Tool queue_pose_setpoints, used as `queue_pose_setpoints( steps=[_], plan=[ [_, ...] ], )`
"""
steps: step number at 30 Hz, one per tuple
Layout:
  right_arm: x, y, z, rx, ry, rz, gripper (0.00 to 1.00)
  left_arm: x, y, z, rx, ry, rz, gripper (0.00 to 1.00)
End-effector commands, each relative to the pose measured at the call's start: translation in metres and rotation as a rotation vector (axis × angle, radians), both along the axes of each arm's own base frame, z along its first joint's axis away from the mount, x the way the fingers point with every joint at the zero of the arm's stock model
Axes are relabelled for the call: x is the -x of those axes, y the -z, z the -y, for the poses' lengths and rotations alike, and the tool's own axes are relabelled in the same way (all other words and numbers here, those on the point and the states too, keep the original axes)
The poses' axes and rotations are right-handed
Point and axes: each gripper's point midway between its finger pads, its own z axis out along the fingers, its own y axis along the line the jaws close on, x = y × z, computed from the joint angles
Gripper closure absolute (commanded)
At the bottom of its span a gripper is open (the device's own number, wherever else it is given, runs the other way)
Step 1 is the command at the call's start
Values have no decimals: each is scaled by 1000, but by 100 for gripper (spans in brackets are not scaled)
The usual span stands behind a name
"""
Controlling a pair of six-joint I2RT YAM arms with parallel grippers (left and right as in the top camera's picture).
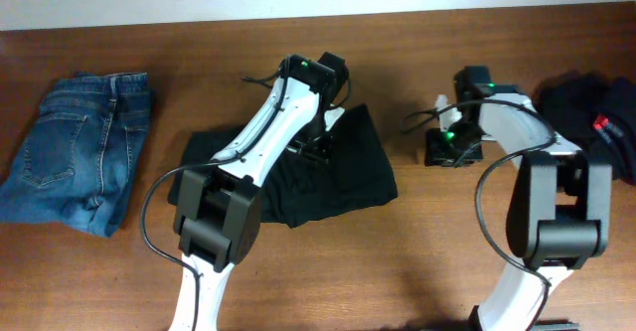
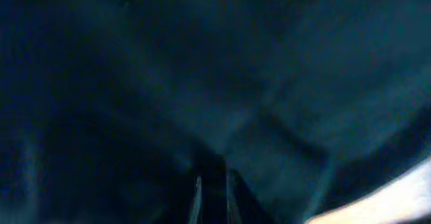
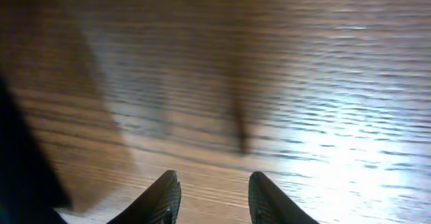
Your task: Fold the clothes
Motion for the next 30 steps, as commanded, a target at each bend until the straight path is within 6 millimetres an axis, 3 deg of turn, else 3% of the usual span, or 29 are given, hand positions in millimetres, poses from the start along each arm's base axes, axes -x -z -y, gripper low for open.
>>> queue_pose_setpoints(
  steps=[1,6,8,13,16,22,26,30],
  plan=[
    [-7,-12,-10,-69,8,30,62,-16,3,-13,-63,-26,63,85],
    [-2,-19,-40,-196,-112,45,61,-37,16,0,-18,-38,139,82],
    [-1,-25,-55,-271,-151,60,55,-38,23,1,-21,-37,135,82],
    [0,-33,-69,-372,-142,60,41,-23,44,-9,-74,-32,56,82],
    [3,-38,-78,-425,-139,51,38,-15,52,-13,-93,-31,25,82],
    [7,-37,-93,-447,-173,41,36,-13,53,-14,-97,-30,18,83],
    [8,-32,-106,-448,-195,29,36,-14,52,-15,-102,-29,24,97],
    [11,-21,-116,-449,-207,3,36,-26,43,-16,-117,-27,75,98]
  ],
)
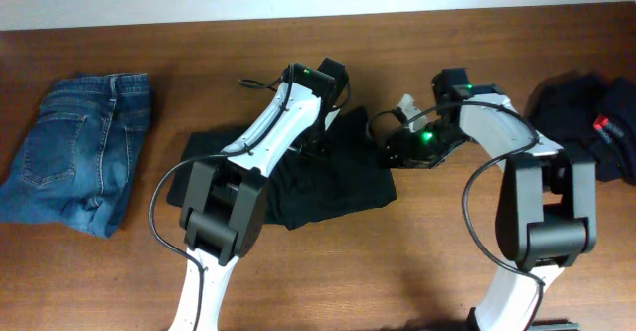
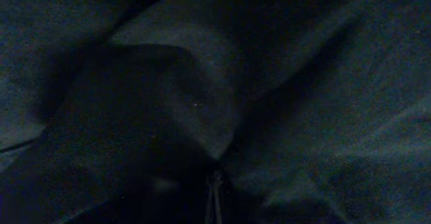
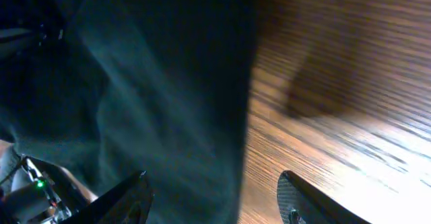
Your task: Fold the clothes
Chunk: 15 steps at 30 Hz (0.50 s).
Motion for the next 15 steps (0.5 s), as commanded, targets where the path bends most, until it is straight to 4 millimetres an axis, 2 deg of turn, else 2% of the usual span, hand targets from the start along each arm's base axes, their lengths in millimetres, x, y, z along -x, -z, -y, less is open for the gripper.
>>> queue_pose_setpoints(
  steps=[1,8,9,10,11,12,13,15],
  plan=[
    [0,9,-12,-22,-11,-26,36,-5,4,-10,-55,-9,8,98],
    [4,31,-16,-18,-14,-78,37,-26,-17,-9,-38,-29,86,98],
    [4,33,-16,-17,-14,-84,42,-28,-18,-12,-37,-41,89,98],
    [4,34,-16,-17,-14,-87,53,-30,-18,-14,-36,-55,91,98],
    [5,35,-16,-17,-14,-90,69,-31,-18,-18,-36,-64,91,98],
    [5,36,-16,-16,-14,-90,91,-33,-18,-21,-37,-75,90,98],
    [4,35,-15,-16,-12,-89,96,-34,-18,-26,-38,-90,88,98],
    [1,35,-11,-16,0,-82,96,-37,-19,-33,-40,-111,86,98]
  ],
)
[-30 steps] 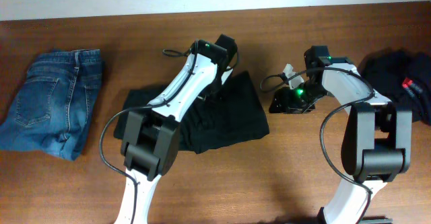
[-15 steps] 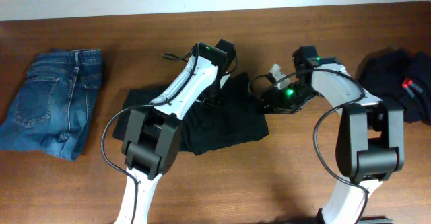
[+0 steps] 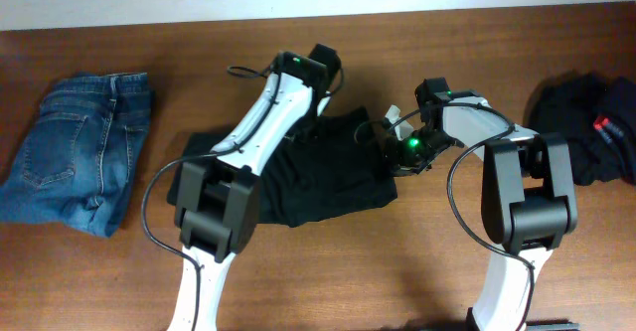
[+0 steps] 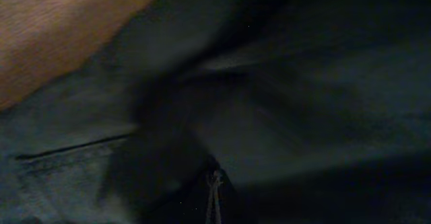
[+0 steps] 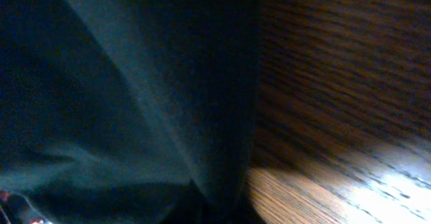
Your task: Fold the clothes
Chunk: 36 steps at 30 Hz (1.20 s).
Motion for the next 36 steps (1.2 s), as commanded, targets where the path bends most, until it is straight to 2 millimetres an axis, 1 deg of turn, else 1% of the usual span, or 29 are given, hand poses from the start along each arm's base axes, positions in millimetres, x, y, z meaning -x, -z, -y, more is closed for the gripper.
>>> queue_pose_setpoints(
  steps=[1,3,6,9,11,13,15,20,22,23,26,28,29,32,34,36],
  plan=[
    [-7,3,11,11,25,4,96,-12,1,-21,-21,-72,9,98],
    [-12,5,32,38,70,4,96,-16,0,-29,-19,-91,13,98],
    [-19,7,79,114,161,-10,96,-22,-6,-42,-12,-127,25,99],
    [-23,2,119,141,255,-25,96,-28,-12,-53,-1,-156,40,99],
    [-25,-1,140,141,309,-28,96,-32,-15,-60,6,-174,48,99],
    [-25,-2,152,140,342,-31,96,-34,-16,-65,10,-192,50,99],
    [-24,-2,156,140,351,-32,96,-35,-16,-68,11,-221,51,98],
    [-26,-3,150,140,313,-11,90,-37,-16,-72,12,-230,54,98],
    [-29,-8,150,141,314,0,89,-38,-16,-76,11,-238,54,97],
    [-32,-13,151,142,315,10,88,-38,-16,-78,11,-243,54,93],
    [-43,-41,155,149,321,63,86,-41,-16,-87,11,-265,54,86],
    [-52,-65,158,157,324,114,82,-43,-16,-96,11,-285,53,78],
    [-57,-78,161,170,325,143,80,-44,-16,-99,19,-295,50,75],
    [-68,-116,165,204,322,214,77,-44,-15,-103,76,-326,27,69],
    [-71,-131,165,235,310,235,76,-45,-15,-105,121,-348,11,68],
    [-71,-137,163,276,292,235,75,-46,-16,-108,155,-366,-1,67]
  ],
)
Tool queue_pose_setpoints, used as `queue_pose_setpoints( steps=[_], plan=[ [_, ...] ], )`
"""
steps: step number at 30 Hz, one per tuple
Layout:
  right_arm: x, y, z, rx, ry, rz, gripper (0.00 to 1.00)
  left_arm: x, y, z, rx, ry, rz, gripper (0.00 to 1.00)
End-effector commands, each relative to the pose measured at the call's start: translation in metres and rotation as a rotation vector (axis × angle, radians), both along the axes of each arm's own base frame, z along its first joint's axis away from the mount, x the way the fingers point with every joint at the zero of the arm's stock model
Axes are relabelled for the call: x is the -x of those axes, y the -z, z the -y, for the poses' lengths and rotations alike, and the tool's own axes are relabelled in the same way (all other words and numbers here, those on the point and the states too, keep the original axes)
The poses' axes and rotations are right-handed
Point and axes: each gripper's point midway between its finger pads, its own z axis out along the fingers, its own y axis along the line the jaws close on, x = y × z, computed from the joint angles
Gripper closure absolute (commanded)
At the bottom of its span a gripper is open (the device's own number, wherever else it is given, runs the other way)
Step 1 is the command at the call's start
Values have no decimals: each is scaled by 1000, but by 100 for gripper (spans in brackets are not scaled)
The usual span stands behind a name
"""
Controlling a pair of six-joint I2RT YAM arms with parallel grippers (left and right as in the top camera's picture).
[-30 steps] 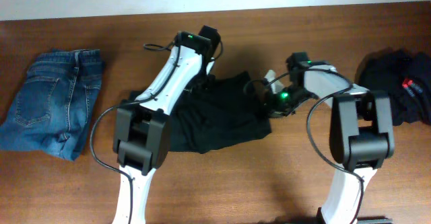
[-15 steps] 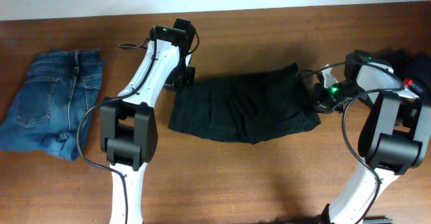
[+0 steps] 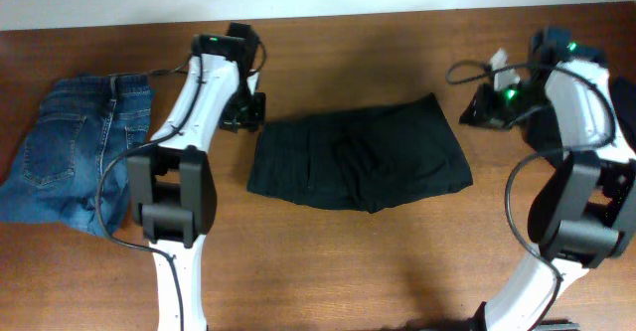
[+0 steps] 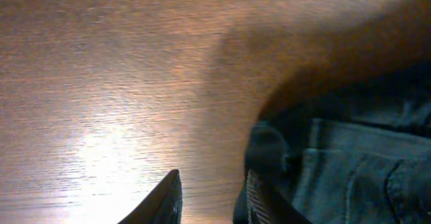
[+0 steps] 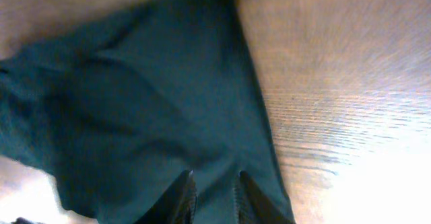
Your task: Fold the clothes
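A black garment [image 3: 358,162] lies spread flat and wide in the middle of the table. My left gripper [image 3: 245,112] is just off its upper left corner. In the left wrist view the left gripper [image 4: 212,197] is open over bare wood, with dark cloth [image 4: 337,157] to its right. My right gripper [image 3: 483,107] hangs off the garment's upper right corner. In the right wrist view the right gripper [image 5: 214,192] is open, the black cloth [image 5: 148,109] lying below it, nothing pinched.
Folded blue jeans [image 3: 75,152] lie at the far left of the wooden table [image 3: 348,271]. A dark heap of clothes [image 3: 596,112] sits at the right edge, close behind my right arm. A white wall borders the far side.
Both grippers were shut in the bunched black cloth near the table's middle. Now both are open and far apart, and the garment lies stretched out flat between them, further right.
First my left gripper was shut in the crumpled black garment while the right stood open over bare wood. Then the right gripper was open at the garment's right edge, then shut on it. Now the garment lies flattened and both grippers have let go.
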Motion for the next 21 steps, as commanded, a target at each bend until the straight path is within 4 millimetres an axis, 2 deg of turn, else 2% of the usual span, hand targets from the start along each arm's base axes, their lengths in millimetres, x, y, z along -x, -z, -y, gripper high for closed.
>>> queue_pose_setpoints(
  steps=[1,4,7,12,14,16,17,21],
  plan=[
    [-4,-29,-6,99,-48,58,74,-6,-15,3,107,-38,22,67],
    [6,-24,-20,107,-101,20,74,-5,-16,4,144,-49,14,63],
    [22,-20,-50,101,-237,-17,72,-5,-16,6,153,-48,12,58],
    [40,-16,-101,136,-461,-35,62,-5,-16,6,153,-47,13,56],
    [44,-13,-112,200,-526,-39,55,-5,-16,6,153,-47,13,56],
    [46,-10,-123,267,-582,-39,39,-5,-16,6,153,-44,12,56],
    [47,-9,-128,293,-607,-33,34,-5,-16,6,153,-45,12,56],
    [39,-1,-140,445,-641,2,20,-5,-16,6,153,-44,13,56]
  ],
)
